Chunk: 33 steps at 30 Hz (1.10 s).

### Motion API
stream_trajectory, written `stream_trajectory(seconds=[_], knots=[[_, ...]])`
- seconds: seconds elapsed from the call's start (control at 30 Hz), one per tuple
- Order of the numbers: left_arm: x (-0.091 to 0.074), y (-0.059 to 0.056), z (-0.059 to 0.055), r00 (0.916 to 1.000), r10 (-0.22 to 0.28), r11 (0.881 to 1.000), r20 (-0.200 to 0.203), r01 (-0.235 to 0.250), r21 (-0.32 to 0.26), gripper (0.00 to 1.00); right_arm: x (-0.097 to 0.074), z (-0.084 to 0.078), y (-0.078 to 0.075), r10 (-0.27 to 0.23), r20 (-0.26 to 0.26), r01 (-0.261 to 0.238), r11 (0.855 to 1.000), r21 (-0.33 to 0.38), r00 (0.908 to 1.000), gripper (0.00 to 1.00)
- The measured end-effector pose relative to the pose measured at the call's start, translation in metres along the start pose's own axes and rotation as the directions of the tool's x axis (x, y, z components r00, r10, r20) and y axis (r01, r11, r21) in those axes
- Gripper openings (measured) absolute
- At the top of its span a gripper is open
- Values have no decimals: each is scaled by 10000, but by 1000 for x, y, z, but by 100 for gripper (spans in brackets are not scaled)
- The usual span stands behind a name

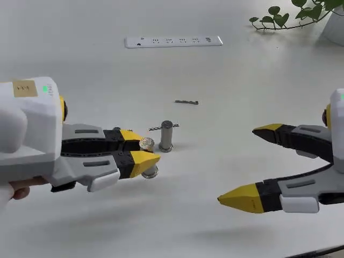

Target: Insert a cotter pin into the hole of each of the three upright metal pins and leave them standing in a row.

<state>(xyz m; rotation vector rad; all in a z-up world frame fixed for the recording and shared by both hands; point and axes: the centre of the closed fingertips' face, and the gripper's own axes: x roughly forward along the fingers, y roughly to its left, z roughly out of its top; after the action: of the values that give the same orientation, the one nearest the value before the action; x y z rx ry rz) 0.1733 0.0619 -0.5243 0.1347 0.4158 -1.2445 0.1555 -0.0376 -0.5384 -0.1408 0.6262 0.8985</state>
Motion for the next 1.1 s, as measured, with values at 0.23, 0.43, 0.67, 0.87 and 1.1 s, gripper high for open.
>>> stream_trajectory(seconds=[0.23, 0.43, 0.67, 0.87, 1.1], knots=[[5, 2, -9, 9994, 252, 9995, -219, -247, 219, 9, 1, -2, 1, 42, -84, -42, 10000, 4, 10000, 97], [10, 2, -16, 9986, 315, 9985, -433, -295, 457, 9, 4, -3, 3, 98, -144, -98, 10000, -9, 9998, 97], [15, 0, -22, 9980, 268, 9977, -567, -231, 643, 10, 4, -4, 4, 141, -216, -141, 9999, -6, 9997, 97], [16, -2, -28, 9978, 197, 9959, -637, -140, 893, 10, 3, -5, 4, 138, -254, -138, 9999, 13, 9996, 97], [15, -2, -29, 9982, 123, 9966, -591, -74, 825, 10, 4, -5, 5, 128, -280, -127, 9999, 38, 9995, 97]])
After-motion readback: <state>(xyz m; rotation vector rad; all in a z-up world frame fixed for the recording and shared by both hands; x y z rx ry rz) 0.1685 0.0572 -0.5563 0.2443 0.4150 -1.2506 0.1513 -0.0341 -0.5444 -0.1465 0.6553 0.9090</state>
